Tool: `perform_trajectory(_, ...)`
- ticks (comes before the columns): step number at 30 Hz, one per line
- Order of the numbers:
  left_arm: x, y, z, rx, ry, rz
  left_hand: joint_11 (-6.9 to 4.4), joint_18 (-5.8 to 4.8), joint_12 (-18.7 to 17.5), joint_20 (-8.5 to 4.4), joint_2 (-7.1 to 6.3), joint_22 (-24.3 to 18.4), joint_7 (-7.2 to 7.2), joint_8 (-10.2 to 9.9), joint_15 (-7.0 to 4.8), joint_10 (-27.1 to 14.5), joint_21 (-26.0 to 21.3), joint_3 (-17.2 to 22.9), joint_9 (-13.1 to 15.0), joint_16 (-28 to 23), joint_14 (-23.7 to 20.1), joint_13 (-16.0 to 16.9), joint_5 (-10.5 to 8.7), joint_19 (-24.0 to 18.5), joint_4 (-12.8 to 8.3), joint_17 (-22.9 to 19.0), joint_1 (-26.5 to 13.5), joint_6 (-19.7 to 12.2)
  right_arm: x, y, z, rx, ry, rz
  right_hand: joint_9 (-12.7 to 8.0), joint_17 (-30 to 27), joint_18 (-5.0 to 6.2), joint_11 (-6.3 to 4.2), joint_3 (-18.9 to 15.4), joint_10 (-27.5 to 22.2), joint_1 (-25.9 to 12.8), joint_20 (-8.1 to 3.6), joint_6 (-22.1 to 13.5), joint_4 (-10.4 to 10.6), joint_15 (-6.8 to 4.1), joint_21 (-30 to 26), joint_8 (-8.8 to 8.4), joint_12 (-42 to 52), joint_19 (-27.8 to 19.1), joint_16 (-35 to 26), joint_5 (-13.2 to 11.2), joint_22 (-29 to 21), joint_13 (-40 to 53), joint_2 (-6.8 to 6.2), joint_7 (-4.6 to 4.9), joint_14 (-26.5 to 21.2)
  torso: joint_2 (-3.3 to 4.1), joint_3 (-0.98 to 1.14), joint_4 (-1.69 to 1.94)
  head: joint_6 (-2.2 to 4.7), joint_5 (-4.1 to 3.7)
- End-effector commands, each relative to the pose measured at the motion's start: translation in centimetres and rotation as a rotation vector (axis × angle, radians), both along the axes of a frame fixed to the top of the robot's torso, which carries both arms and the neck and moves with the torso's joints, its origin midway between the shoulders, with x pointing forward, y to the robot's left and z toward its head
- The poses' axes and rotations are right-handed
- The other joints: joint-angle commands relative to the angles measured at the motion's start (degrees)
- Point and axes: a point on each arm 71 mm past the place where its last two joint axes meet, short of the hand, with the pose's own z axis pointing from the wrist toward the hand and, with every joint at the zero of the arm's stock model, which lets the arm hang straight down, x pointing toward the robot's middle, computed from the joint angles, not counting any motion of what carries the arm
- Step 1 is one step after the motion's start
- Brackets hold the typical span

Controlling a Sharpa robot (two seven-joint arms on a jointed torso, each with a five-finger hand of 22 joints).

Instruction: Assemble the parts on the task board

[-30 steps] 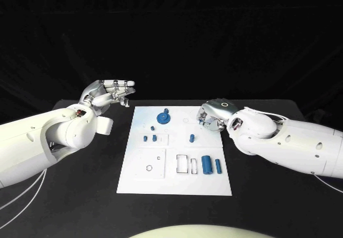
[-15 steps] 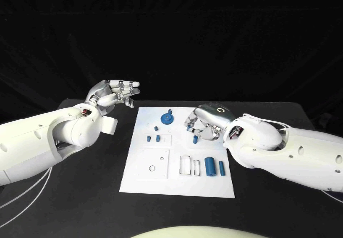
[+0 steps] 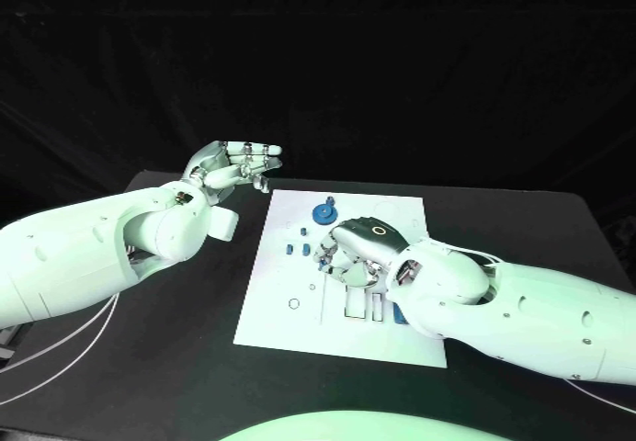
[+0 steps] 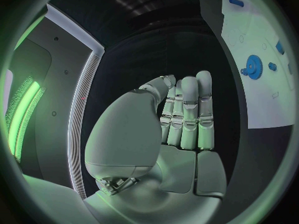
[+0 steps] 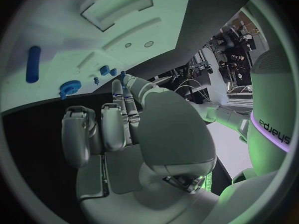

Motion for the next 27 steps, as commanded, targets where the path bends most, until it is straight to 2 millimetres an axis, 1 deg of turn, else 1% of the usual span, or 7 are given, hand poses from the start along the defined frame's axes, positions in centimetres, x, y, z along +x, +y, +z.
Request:
perform_trajectory(1, -0.1, -0.5, 0.1, -0.013, -0.002, -0.023, 0.06, 0.77, 0.18, 0.05, 0.52, -0.05, 0.13, -0.26, 0.04, -0.50, -0.20, -0.05, -0.05, -0.32, -0.27, 0.10, -0.02, -0.13, -0.39, -0.05, -0.01, -0.28, -0.2, 0.5, -1.0, -0.007, 0.025, 0.021, 0.09, -0.02, -0.72, 0.12, 0.38, 0.39, -0.56, -0.51, 0.41, 0.00, -0.42, 0.15, 0.10, 0.21, 3.04, 0.17, 0.28, 10.63, 0.02, 0.19, -0.10, 2.73, 0.01, -0.09, 0.10, -0.07, -0.03)
perform_trajectory(7, -0.2, -0.6, 0.1, -0.015, -0.002, -0.029, 0.06, 0.77, 0.18, 0.05, 0.52, -0.05, 0.13, -0.26, 0.04, -0.50, -0.20, -0.05, -0.05, -0.32, -0.27, 0.10, -0.02, -0.13, -0.39, -0.05, -0.01, -0.28, -0.2, 1.2, -2.5, -0.017, 0.052, 0.010, 0.11, -0.07, -0.72, 0.13, 0.46, 0.45, -0.67, -0.51, 0.42, -0.06, -0.42, 0.16, 0.07, 0.14, 3.04, 0.15, 0.42, 10.64, -0.02, 0.28, -0.08, 2.72, -0.01, -0.03, -0.01, -0.31, 0.52)
perform_trajectory(14, -0.2, -0.7, 0.1, -0.015, 0.000, -0.031, 0.06, 0.77, 0.18, 0.05, 0.52, -0.05, 0.13, -0.26, 0.04, -0.50, -0.20, -0.05, -0.05, -0.32, -0.27, 0.10, -0.02, -0.13, -0.39, -0.05, -0.01, -0.28, -0.3, 1.7, -3.8, -0.022, 0.072, 0.003, 0.14, 0.02, -0.73, 0.12, 0.56, 0.52, -0.74, -0.51, 0.44, -0.16, -0.42, 0.22, 0.06, 0.07, 3.07, 0.25, 0.56, 10.69, -0.06, 0.36, -0.09, 2.74, 0.04, 0.03, 0.07, -0.65, 1.42)
perform_trajectory(18, -0.2, -0.7, 0.1, -0.015, 0.002, -0.033, 0.06, 0.77, 0.18, 0.05, 0.52, -0.05, 0.13, -0.26, 0.04, -0.50, -0.20, -0.05, -0.05, -0.32, -0.27, 0.10, -0.02, -0.13, -0.39, -0.05, -0.01, -0.28, -0.3, 2.0, -4.1, -0.027, 0.079, 0.003, 0.15, -0.05, -0.76, 0.12, 0.57, 0.54, -0.76, -0.51, 0.45, -0.18, -0.42, 0.34, 0.06, 0.06, 3.12, 0.20, 0.59, 10.76, -0.07, 0.37, -0.09, 2.73, -0.07, -0.07, -0.06, -0.88, 1.60)
perform_trajectory(20, -0.2, -0.8, 0.1, -0.016, 0.002, -0.034, 0.06, 0.77, 0.18, 0.05, 0.52, -0.05, 0.13, -0.26, 0.04, -0.50, -0.20, -0.05, -0.05, -0.32, -0.27, 0.10, -0.02, -0.13, -0.39, -0.05, -0.01, -0.28, -0.2, 2.0, -4.2, -0.029, 0.080, 0.001, 0.15, -0.05, -0.76, 0.12, 0.57, 0.54, -0.76, -0.51, 0.45, -0.18, -0.42, 0.34, 0.06, 0.06, 3.12, 0.20, 0.59, 10.76, -0.07, 0.37, -0.09, 2.73, -0.09, -0.07, -0.07, -0.88, 1.60)
perform_trajectory(23, -0.2, -0.8, 0.1, -0.016, 0.003, -0.035, 0.06, 0.77, 0.18, 0.05, 0.52, -0.05, 0.13, -0.26, 0.04, -0.50, -0.20, -0.05, -0.05, -0.32, -0.27, 0.10, -0.02, -0.13, -0.39, -0.05, -0.01, -0.28, -0.1, 1.9, -4.3, -0.034, 0.080, -0.004, 0.15, -0.05, -0.76, 0.12, 0.57, 0.54, -0.76, -0.51, 0.45, -0.18, -0.42, 0.34, 0.06, 0.06, 3.12, 0.20, 0.59, 10.76, -0.07, 0.37, -0.09, 2.73, -0.03, 0.01, -0.05, -0.89, 1.66)
perform_trajectory(27, -0.2, -0.8, 0.1, -0.016, 0.004, -0.036, 0.06, 0.77, 0.18, 0.05, 0.52, -0.05, 0.13, -0.26, 0.04, -0.50, -0.20, -0.05, -0.05, -0.32, -0.27, 0.10, -0.02, -0.13, -0.39, -0.05, -0.01, -0.28, 0.0, 1.8, -4.4, -0.042, 0.080, -0.008, 0.15, -0.05, -0.76, 0.12, 0.57, 0.54, -0.76, -0.51, 0.45, -0.18, -0.42, 0.34, 0.06, 0.06, 3.12, 0.20, 0.59, 10.76, -0.07, 0.37, -0.09, 2.73, -0.10, -0.03, -0.04, -0.93, 1.70)
